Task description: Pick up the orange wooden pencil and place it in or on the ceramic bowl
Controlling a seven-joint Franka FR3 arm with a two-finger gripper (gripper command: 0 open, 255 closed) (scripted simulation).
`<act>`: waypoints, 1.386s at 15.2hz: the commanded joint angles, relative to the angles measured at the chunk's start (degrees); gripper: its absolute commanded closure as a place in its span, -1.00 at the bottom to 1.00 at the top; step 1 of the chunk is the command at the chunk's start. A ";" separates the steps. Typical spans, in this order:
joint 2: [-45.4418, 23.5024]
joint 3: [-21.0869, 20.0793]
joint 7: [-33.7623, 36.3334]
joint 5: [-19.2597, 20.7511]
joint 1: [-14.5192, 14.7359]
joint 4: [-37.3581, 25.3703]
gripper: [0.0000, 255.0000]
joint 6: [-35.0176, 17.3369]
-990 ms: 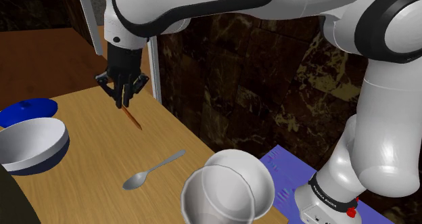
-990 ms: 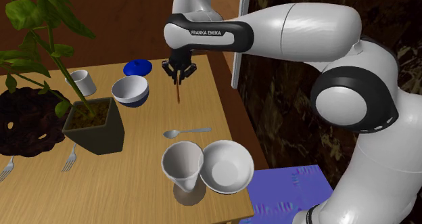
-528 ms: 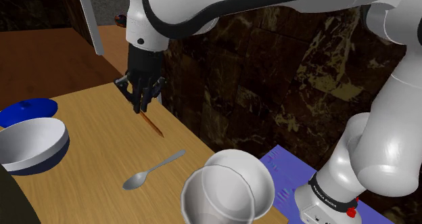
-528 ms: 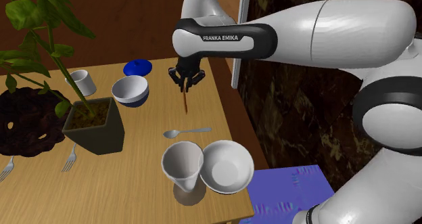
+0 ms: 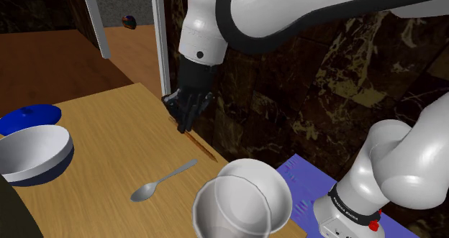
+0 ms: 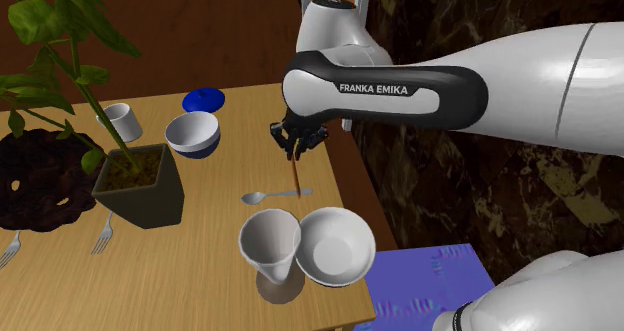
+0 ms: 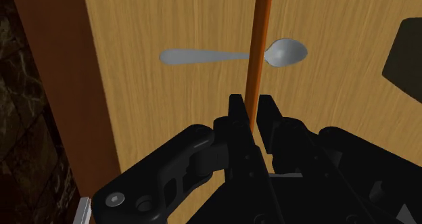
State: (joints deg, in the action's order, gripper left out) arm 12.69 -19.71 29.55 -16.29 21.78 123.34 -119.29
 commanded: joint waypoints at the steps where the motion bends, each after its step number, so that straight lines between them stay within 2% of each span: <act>1: 4.82 0.11 -0.30 -1.68 0.71 4.38 1.00 0.30; 7: 19.33 1.07 -0.54 -5.56 3.59 15.63 1.00 3.41; 12: 32.19 1.80 0.85 -7.69 6.72 23.53 1.00 8.22; 21: 31.06 0.21 -0.56 -9.70 7.51 29.64 1.00 1.09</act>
State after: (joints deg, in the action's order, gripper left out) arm 43.90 -19.29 29.12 -25.74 29.18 152.33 -117.38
